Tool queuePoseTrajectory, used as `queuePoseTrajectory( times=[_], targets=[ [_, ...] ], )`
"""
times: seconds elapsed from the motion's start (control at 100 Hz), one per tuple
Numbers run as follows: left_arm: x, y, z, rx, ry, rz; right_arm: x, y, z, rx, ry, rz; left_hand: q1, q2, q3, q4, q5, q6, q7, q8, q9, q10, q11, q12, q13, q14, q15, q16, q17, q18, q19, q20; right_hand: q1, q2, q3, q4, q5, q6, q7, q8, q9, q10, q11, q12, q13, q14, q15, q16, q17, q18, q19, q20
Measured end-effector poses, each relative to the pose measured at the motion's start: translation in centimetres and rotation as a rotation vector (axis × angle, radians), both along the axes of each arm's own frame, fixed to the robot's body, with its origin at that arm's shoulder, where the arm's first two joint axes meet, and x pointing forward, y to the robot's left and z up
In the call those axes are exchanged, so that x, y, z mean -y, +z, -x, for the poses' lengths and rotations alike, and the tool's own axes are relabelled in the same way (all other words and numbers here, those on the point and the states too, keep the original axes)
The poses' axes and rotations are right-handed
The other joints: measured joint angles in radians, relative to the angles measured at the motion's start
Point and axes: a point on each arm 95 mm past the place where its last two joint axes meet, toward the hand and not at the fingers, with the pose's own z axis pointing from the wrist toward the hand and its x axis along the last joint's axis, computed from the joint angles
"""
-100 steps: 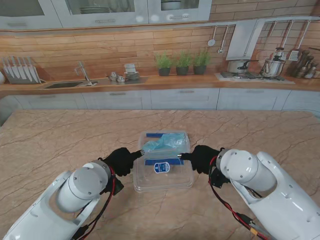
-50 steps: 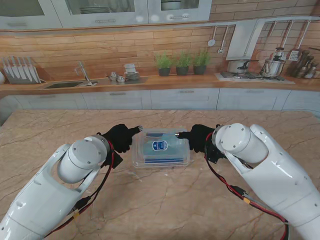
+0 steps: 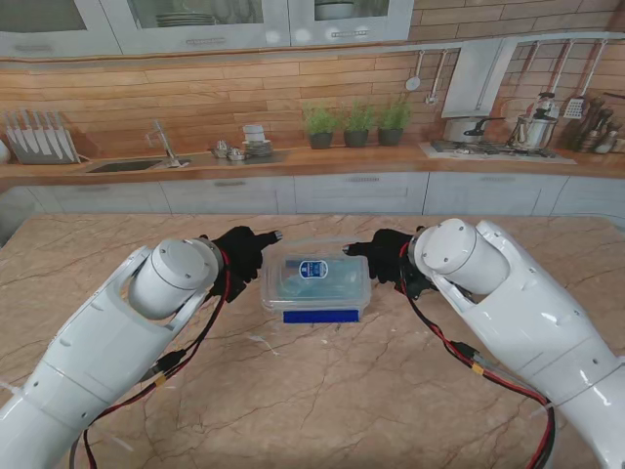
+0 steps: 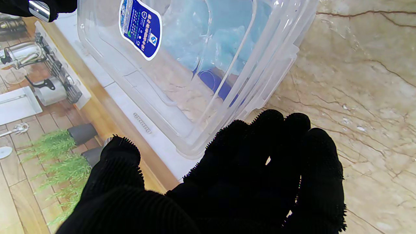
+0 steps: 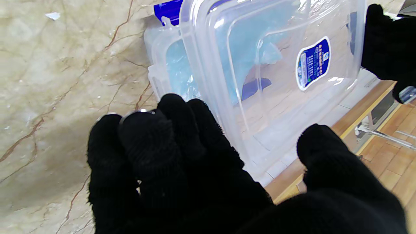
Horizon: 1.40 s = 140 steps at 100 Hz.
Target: Fold the bubble film and place it into the plastic crate
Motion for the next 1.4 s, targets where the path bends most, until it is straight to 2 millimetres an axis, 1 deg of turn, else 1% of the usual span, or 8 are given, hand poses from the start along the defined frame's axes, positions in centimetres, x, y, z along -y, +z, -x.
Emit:
queuePoseTrajectory(
  times=[0.33,0.47,0.53,0.87,1.01,1.19,1.4],
  targets=[
    [0.8,-1.1,-1.4,-0.049,-0.003,-0.001,0.6,-1.7,-1.1,-0.048,-0.046,0.019,0.000,0.000,0.000,0.000,0.000,-0.004,0.000,0.009,0.000,-0.005,0.000,0.000,0.000,-0.003,0.000,-0.001,0.000,-0.004,0.000,0.000,0.000,0.000,0.000,0.000,0.000,-0.003,0.001,0.000,0.000,-0.002,0.000,0.001,0.000,-0.002,0.000,0.000,0.000,0.000,0.000,0.001],
    [1.1,-1.4,-2.0,-0.053,0.007,-0.011,0.7,-2.3,-1.6,-0.065,-0.059,0.020,0.000,0.000,0.000,0.000,0.000,-0.020,0.000,0.010,0.000,-0.022,0.000,0.000,0.000,-0.015,0.001,-0.001,0.000,-0.018,0.000,0.000,0.000,0.000,0.000,0.000,-0.002,-0.012,0.010,-0.001,0.000,-0.007,0.002,0.002,0.000,-0.006,0.000,0.000,0.000,0.000,0.000,0.002],
    [1.2,-1.6,-2.4,-0.048,0.027,-0.010,0.7,-2.5,-1.8,-0.066,-0.064,0.019,0.000,0.000,0.000,0.000,0.000,-0.027,0.000,0.011,-0.001,-0.030,0.000,0.000,0.000,-0.024,0.001,-0.002,0.000,-0.027,0.000,0.000,0.000,0.000,0.000,0.000,-0.004,-0.015,0.014,-0.001,0.000,-0.009,0.004,0.008,0.000,-0.008,0.000,0.001,0.000,0.000,0.001,0.002],
    [1.4,-2.8,-3.6,-0.061,0.067,-0.020,0.4,-3.5,-2.4,-0.087,-0.087,0.016,0.000,0.000,0.000,0.000,-0.001,-0.030,0.000,0.011,-0.002,-0.033,0.000,0.000,0.000,-0.027,0.001,-0.002,0.000,-0.031,0.000,0.000,0.000,0.000,0.000,0.000,-0.023,-0.019,0.041,0.002,0.000,-0.012,0.006,0.010,0.000,-0.012,0.000,0.001,0.000,-0.001,0.001,0.003],
    [1.4,-3.1,-3.8,-0.062,0.078,-0.008,0.5,-3.8,-2.7,-0.087,-0.097,0.017,0.000,0.000,0.000,0.000,-0.001,-0.030,0.000,0.011,-0.002,-0.034,0.000,0.000,0.000,-0.027,0.001,-0.002,0.000,-0.032,0.000,0.000,0.000,0.000,0.000,0.000,-0.041,-0.019,0.044,0.003,-0.001,-0.013,0.006,0.010,0.000,-0.013,0.000,0.001,-0.001,-0.002,0.001,0.003],
    [1.4,-3.1,-4.0,-0.066,0.076,-0.013,0.5,-3.9,-2.9,-0.081,-0.109,0.019,0.000,0.000,0.000,0.000,-0.001,-0.042,0.000,0.019,-0.002,-0.046,0.000,0.000,0.000,-0.037,0.001,-0.003,0.000,-0.040,0.000,0.000,0.000,0.000,0.000,0.000,-0.065,-0.019,0.051,0.003,-0.001,-0.015,0.006,0.011,0.000,-0.014,0.000,0.001,-0.001,-0.003,0.002,0.003],
    [1.6,-3.2,-4.0,-0.067,0.076,-0.041,0.5,-4.1,-3.2,-0.081,-0.119,0.024,0.000,0.000,0.000,0.000,-0.001,-0.055,0.000,0.020,-0.003,-0.059,0.000,0.000,0.000,-0.045,0.000,-0.003,0.000,-0.048,0.000,0.000,0.000,0.000,0.000,0.000,-0.122,-0.019,0.059,0.004,-0.001,-0.022,0.008,0.011,-0.001,-0.018,0.000,0.002,-0.002,-0.008,0.002,0.003]
  ],
)
